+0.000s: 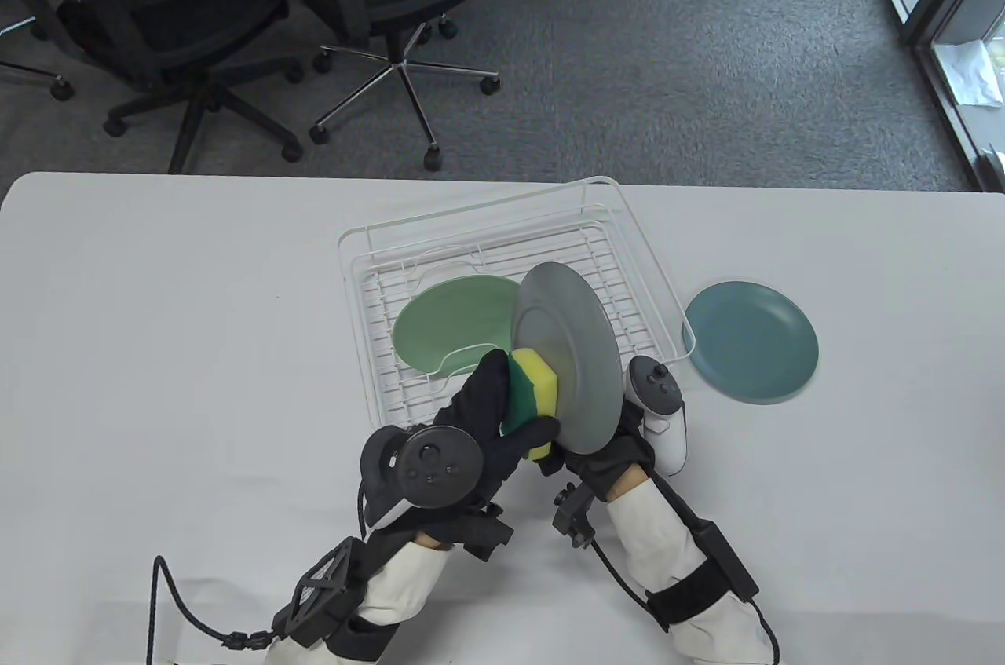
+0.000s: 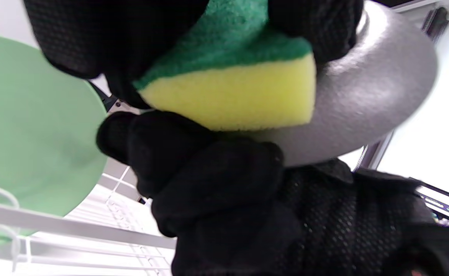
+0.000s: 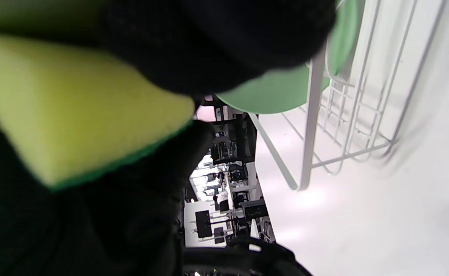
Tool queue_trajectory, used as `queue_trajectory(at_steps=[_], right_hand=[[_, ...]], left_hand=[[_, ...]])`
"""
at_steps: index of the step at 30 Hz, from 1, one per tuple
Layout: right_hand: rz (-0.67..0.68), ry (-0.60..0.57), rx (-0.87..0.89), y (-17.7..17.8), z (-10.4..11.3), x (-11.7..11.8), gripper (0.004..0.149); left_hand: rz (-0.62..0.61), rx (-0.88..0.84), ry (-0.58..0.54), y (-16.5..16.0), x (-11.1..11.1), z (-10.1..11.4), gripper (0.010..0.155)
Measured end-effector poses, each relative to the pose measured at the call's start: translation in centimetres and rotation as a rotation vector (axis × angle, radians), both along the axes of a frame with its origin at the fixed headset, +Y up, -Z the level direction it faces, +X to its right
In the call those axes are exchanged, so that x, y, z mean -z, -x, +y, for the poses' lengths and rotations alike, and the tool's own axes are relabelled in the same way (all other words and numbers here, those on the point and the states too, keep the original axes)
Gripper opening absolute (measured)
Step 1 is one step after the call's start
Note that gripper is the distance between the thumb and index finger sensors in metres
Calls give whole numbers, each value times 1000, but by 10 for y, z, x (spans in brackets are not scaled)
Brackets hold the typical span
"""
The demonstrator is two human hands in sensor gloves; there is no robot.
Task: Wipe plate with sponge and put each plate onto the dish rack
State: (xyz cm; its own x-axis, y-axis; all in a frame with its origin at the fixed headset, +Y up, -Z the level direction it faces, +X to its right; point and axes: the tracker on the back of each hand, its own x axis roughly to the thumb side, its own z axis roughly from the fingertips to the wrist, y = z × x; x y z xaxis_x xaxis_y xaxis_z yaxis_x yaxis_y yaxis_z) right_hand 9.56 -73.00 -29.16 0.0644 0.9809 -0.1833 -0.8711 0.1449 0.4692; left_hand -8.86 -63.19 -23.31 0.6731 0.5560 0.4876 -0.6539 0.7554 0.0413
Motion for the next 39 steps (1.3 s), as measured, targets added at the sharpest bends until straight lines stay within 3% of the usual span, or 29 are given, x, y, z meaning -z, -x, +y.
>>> queue_trajectory(at_steps=[5,12,16,24,30,39], right_hand=[[45,-16,-17,5,0,0,42],[119,1,-49,14,-6,-2,42],[149,-15,-114,19,-8,-3,41],[157,-52,-224,23,-9,-4,41],[126,-39,-243,20,-12,-3,41],[56,10,-165,8,-13,1,42]], left_hand=[[113,23,15,19,17,-11,87],[118,-213,178,51,40,-29,86],[131,-317,166,67,44,-27,84],[111,-462,11,83,30,-1,80],[61,-412,-136,67,7,20,79],[-83,-309,-135,20,-13,19,84]])
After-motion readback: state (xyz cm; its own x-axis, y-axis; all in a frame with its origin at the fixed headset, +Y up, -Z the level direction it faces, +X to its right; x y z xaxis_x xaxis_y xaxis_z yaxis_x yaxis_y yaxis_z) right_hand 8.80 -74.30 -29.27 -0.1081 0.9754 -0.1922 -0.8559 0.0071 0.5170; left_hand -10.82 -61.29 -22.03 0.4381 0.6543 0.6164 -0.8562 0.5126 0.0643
